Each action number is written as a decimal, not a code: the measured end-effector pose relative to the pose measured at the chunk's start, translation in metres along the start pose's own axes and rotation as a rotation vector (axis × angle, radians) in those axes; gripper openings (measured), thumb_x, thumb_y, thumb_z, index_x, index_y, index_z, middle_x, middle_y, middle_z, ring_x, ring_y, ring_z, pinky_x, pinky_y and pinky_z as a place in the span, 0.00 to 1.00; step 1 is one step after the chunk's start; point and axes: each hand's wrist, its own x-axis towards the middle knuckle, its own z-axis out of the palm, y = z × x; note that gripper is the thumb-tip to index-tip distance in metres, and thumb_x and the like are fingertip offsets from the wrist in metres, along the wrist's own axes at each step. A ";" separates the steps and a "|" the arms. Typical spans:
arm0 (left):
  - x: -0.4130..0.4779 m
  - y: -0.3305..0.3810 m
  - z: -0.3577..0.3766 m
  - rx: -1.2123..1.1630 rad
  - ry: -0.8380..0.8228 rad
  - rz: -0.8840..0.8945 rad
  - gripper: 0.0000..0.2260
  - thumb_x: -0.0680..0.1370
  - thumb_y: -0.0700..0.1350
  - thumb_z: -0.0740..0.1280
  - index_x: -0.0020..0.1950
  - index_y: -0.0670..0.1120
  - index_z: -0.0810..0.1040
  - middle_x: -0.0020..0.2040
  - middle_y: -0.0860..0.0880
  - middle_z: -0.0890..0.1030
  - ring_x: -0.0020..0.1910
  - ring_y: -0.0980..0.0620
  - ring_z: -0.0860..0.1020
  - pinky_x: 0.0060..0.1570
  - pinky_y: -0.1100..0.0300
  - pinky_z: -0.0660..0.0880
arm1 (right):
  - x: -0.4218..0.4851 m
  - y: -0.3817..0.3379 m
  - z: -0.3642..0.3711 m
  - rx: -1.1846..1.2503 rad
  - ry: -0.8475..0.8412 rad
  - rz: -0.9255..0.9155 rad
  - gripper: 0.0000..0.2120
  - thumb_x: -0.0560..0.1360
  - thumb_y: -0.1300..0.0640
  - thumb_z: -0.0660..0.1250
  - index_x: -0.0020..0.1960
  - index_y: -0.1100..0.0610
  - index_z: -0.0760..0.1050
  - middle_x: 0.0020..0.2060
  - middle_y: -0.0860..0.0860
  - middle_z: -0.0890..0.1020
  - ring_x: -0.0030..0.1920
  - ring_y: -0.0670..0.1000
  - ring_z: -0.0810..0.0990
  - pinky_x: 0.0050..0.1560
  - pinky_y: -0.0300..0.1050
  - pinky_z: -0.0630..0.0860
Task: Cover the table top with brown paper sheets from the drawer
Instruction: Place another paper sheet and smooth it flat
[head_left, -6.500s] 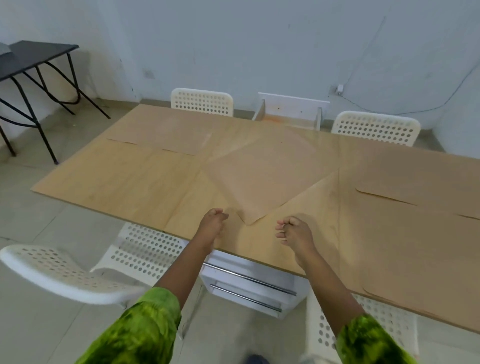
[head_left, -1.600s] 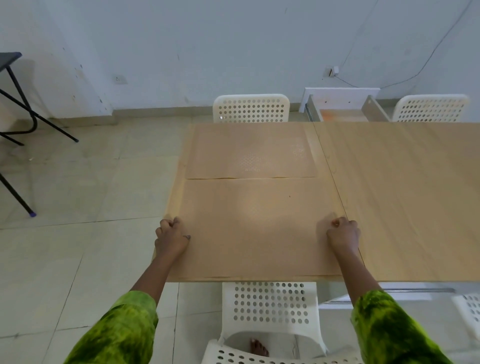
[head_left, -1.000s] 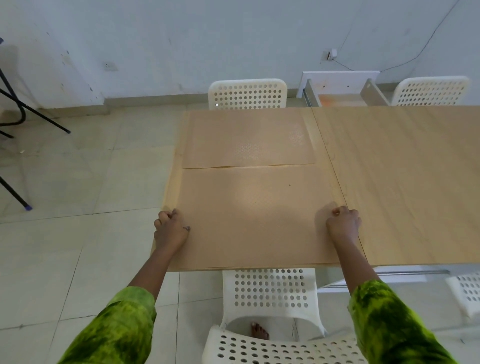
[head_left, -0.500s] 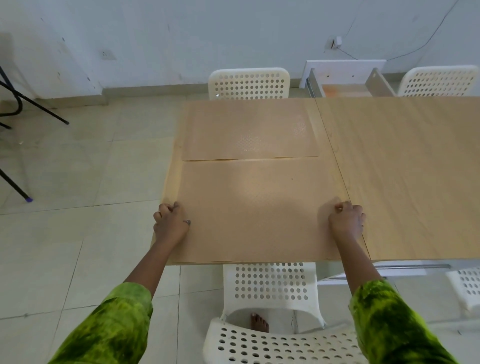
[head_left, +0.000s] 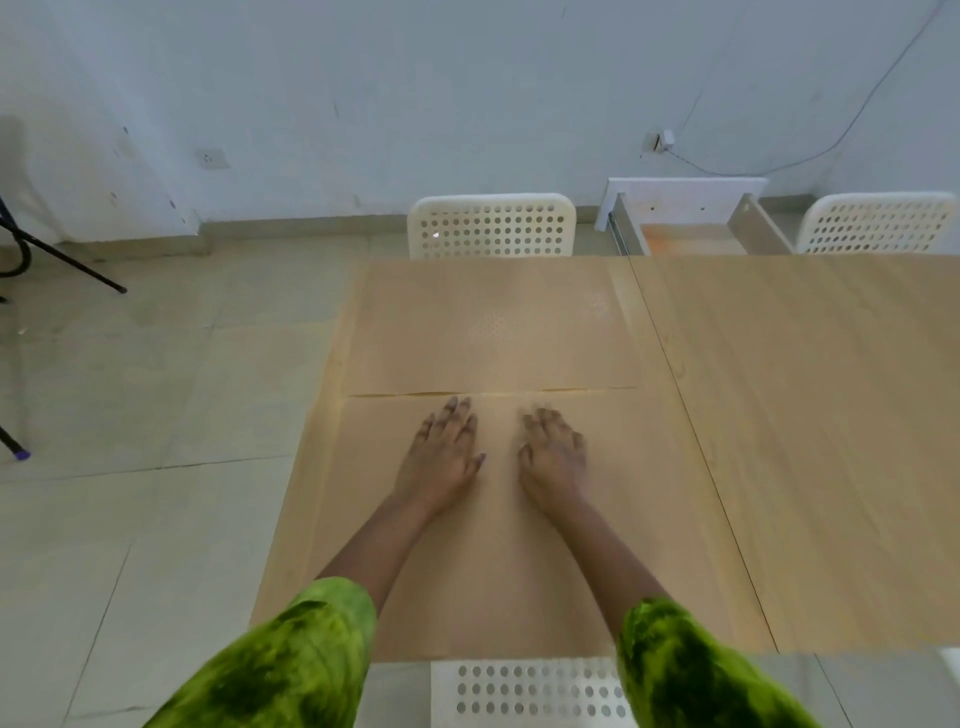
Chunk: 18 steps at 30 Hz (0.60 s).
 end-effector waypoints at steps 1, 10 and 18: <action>0.009 -0.001 0.004 0.025 -0.037 0.015 0.40 0.69 0.62 0.31 0.77 0.44 0.48 0.78 0.48 0.43 0.77 0.49 0.42 0.74 0.50 0.42 | 0.008 -0.003 0.005 -0.019 -0.052 -0.005 0.25 0.79 0.53 0.52 0.75 0.52 0.55 0.77 0.52 0.54 0.77 0.50 0.50 0.74 0.51 0.47; 0.015 -0.012 0.035 0.002 0.059 -0.007 0.42 0.67 0.66 0.22 0.77 0.52 0.47 0.78 0.51 0.45 0.77 0.48 0.42 0.72 0.48 0.37 | 0.019 0.011 0.018 -0.115 -0.119 -0.078 0.26 0.80 0.48 0.45 0.77 0.51 0.46 0.78 0.50 0.45 0.77 0.50 0.41 0.74 0.52 0.38; 0.012 -0.023 0.038 0.042 0.084 -0.042 0.36 0.73 0.65 0.29 0.76 0.53 0.54 0.78 0.51 0.52 0.77 0.47 0.51 0.73 0.48 0.45 | 0.022 0.018 0.020 -0.160 -0.127 -0.083 0.33 0.73 0.39 0.34 0.77 0.49 0.42 0.77 0.48 0.43 0.77 0.49 0.40 0.73 0.54 0.36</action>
